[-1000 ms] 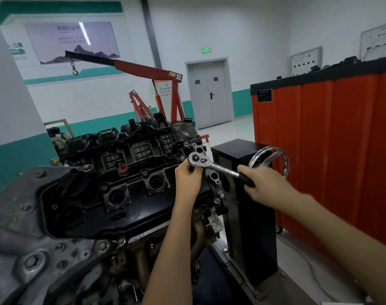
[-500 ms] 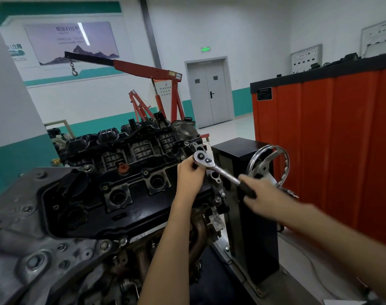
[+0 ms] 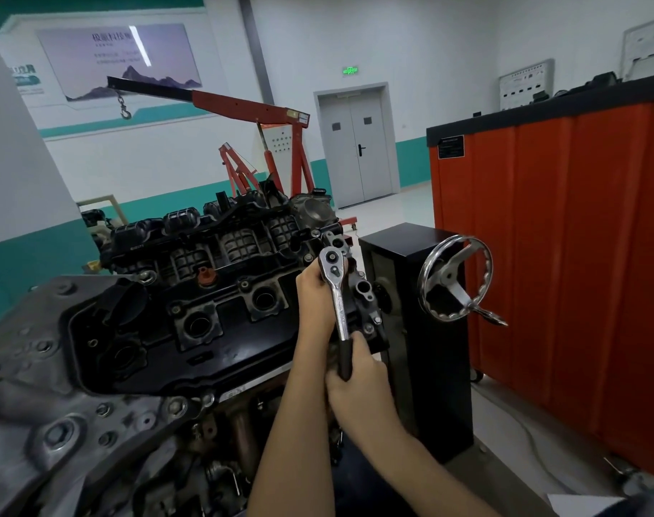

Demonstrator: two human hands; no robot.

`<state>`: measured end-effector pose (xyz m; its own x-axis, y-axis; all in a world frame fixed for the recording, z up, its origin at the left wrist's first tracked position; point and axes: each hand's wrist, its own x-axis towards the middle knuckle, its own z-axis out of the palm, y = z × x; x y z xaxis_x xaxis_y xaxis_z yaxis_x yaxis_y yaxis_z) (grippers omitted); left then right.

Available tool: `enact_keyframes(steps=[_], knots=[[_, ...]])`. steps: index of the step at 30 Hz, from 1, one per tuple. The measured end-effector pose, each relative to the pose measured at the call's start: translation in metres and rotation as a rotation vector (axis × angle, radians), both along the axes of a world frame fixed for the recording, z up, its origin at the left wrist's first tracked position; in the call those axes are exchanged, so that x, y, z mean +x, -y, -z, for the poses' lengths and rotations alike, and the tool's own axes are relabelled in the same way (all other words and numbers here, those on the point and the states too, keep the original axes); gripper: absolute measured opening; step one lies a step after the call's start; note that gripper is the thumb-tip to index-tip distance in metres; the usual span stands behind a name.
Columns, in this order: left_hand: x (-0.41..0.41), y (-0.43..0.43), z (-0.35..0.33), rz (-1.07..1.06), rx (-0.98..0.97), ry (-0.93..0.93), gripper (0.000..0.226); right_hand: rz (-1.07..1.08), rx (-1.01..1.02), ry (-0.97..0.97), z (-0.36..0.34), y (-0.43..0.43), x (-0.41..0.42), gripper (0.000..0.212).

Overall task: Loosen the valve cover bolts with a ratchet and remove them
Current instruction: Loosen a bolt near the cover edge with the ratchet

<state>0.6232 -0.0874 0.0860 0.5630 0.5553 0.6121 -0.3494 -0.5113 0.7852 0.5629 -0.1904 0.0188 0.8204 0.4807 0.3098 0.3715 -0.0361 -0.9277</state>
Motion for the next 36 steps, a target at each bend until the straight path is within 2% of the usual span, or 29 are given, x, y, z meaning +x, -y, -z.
enact_keyframes(steps=[2,5,9,11,13,17,20,23,25,28,30,32,34,36], knots=[[-0.001,-0.003,0.001,-0.002,-0.006,-0.032,0.045,-0.005,-0.085,0.028,-0.003,0.013,0.012,0.028],[0.0,-0.005,-0.001,0.035,0.014,-0.097,0.022,-0.05,-0.301,0.211,-0.022,0.061,0.057,0.03],[-0.002,-0.003,-0.005,0.034,0.026,-0.067,0.024,0.027,-0.702,0.708,-0.082,0.093,0.119,0.017],[-0.004,-0.004,-0.004,0.039,-0.021,-0.043,0.027,0.112,-0.763,0.889,-0.095,0.089,0.127,0.014],[-0.005,-0.005,0.0,0.032,-0.032,-0.033,0.027,0.143,-0.707,0.826,-0.081,0.085,0.117,0.015],[0.0,-0.003,0.003,0.038,-0.038,-0.003,0.031,0.024,-0.292,0.29,-0.02,0.059,0.051,0.022],[0.002,-0.003,0.003,0.052,-0.075,0.019,0.039,0.005,-0.083,0.081,-0.003,0.015,0.013,0.023],[-0.001,-0.005,0.001,0.09,-0.129,0.019,0.038,-0.003,-0.1,0.093,-0.003,0.011,0.014,0.022],[-0.002,-0.008,-0.001,0.074,-0.065,-0.021,0.042,-0.055,-0.206,0.173,-0.013,0.039,0.039,0.022],[-0.001,-0.009,-0.003,0.068,0.035,-0.095,0.028,-0.105,-0.509,0.441,-0.051,0.085,0.093,0.025],[-0.002,-0.007,-0.005,0.056,0.051,-0.087,0.025,-0.036,-0.721,0.697,-0.083,0.096,0.122,0.019],[-0.003,-0.004,-0.004,0.054,0.014,-0.041,0.02,0.063,-0.793,0.891,-0.097,0.094,0.134,0.019],[-0.003,-0.003,0.0,0.042,-0.001,-0.028,0.018,0.121,-0.736,0.859,-0.086,0.092,0.126,0.018],[-0.001,-0.004,0.004,0.015,-0.003,-0.022,0.022,0.098,-0.584,0.636,-0.056,0.087,0.099,0.022]])
